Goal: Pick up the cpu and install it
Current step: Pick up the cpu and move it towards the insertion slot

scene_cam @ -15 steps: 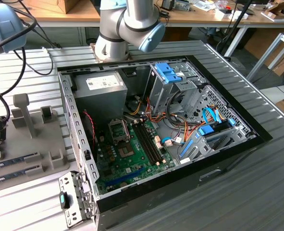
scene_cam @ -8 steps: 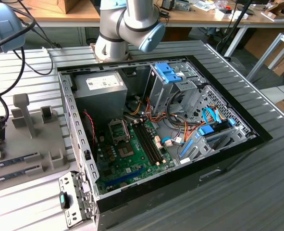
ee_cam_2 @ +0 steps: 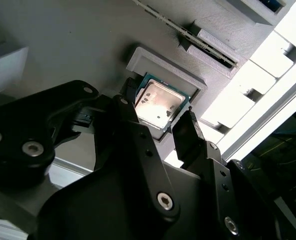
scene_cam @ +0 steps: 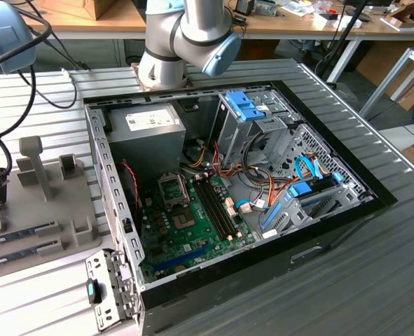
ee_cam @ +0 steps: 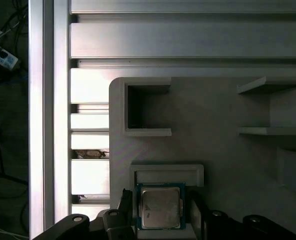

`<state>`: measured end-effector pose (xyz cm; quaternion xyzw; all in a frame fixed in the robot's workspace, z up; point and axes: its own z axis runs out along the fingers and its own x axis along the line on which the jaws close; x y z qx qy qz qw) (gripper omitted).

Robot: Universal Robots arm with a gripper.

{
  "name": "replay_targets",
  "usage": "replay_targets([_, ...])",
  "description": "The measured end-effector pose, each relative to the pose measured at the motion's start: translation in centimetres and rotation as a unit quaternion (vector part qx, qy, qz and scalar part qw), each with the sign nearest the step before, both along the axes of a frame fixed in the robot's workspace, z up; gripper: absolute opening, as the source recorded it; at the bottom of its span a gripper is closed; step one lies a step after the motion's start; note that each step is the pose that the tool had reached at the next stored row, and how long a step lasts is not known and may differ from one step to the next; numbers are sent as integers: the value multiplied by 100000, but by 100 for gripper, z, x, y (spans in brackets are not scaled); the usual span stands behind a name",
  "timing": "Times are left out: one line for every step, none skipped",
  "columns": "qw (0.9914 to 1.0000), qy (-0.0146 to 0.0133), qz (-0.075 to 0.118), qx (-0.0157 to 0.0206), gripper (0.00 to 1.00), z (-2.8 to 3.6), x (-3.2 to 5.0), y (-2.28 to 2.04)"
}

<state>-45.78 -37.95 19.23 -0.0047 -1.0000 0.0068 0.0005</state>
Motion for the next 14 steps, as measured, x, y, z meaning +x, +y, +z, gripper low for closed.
replay_targets([100000,7,-1,-2,56,1,0,0])
replay_targets([100000,7,0,0,56,1,0,0])
replay_targets([100000,11,-1,-1,55,1,0,0])
replay_targets([100000,10,1,0,47,1,0,0])
replay_targets([100000,8,0,2,47,1,0,0])
replay_targets([100000,7,1,1,47,1,0,0])
replay_targets([100000,9,0,2,47,2,0,0])
replay_targets([100000,7,1,4,47,1,0,0])
replay_targets([100000,5,1,5,47,1,0,0])
replay_targets([100000,7,-1,8,47,2,0,0])
replay_targets([100000,7,-2,11,47,3,0,0])
replay_targets([100000,4,-1,14,47,3,0,0])
replay_targets([100000,4,0,15,47,3,0,0])
replay_targets([100000,6,1,15,47,3,0,0])
